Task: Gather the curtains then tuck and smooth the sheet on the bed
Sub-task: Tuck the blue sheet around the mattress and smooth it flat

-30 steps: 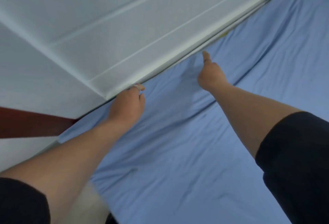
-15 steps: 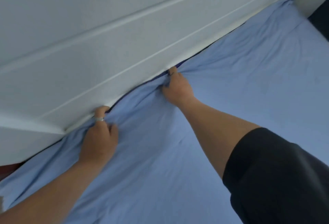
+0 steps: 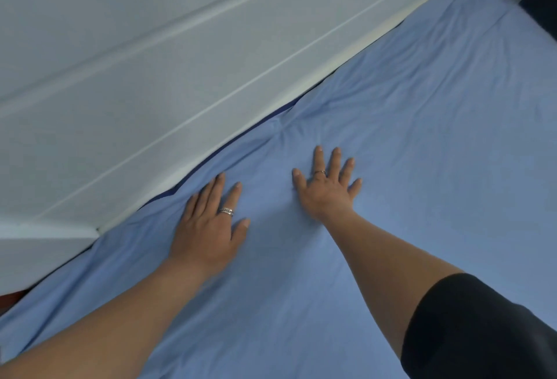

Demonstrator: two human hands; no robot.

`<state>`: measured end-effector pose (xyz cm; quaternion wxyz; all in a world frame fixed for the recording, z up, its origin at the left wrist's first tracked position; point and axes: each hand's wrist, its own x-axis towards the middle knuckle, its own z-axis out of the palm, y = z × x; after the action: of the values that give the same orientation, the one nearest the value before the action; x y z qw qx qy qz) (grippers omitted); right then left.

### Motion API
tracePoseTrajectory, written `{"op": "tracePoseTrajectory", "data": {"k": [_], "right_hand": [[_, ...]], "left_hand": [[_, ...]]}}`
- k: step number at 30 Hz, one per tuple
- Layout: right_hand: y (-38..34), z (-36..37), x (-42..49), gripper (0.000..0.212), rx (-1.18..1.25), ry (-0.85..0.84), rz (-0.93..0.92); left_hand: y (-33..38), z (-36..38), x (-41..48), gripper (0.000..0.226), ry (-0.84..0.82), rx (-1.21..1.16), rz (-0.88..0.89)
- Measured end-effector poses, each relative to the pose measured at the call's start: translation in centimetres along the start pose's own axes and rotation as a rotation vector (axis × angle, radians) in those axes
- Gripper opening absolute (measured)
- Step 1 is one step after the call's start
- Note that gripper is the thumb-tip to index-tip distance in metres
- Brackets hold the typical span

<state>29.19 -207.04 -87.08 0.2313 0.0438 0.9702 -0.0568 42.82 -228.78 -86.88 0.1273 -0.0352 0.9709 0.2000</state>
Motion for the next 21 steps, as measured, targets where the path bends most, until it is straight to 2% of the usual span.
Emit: {"op": "tracePoseTrajectory", "data": {"k": [5,7,10,12,14,16,21], "right_hand": [[0.0,0.3,0.6,0.088,-0.028,-0.049,0.016],[-0.9,-0.2,0.1,0.085,-0.015,0.026,0.018],[-4.5,0.1,-1.6,0.078,0.014,0.146,-0.158],[-7.9,1.5,-3.9,0.082,-0.015,0.087,-0.301],[-10.3,3.0,-5.7,0.088,-0.041,0.051,-0.364],[-12.6,4.6,-7.5,0.092,-0.038,0.012,-0.36],[-12.9,4.8,-7.5,0.097,-0.126,0.001,-0.287]], "left_hand": [[-2.4,0.0,-1.2,0.073,0.053,0.112,-0.006],[-2.9,-1.1,-1.9,0.071,0.055,0.106,-0.047],[-3.7,-2.7,-3.6,0.068,0.09,0.124,-0.064],[-4.5,-3.2,-5.6,0.069,0.089,0.117,-0.096],[-5.1,-3.2,-8.0,0.069,0.091,0.101,-0.129],[-6.9,-3.2,-11.6,0.069,0.08,0.131,-0.168],[-10.8,-3.5,-19.3,0.066,0.059,0.109,-0.241]]}}
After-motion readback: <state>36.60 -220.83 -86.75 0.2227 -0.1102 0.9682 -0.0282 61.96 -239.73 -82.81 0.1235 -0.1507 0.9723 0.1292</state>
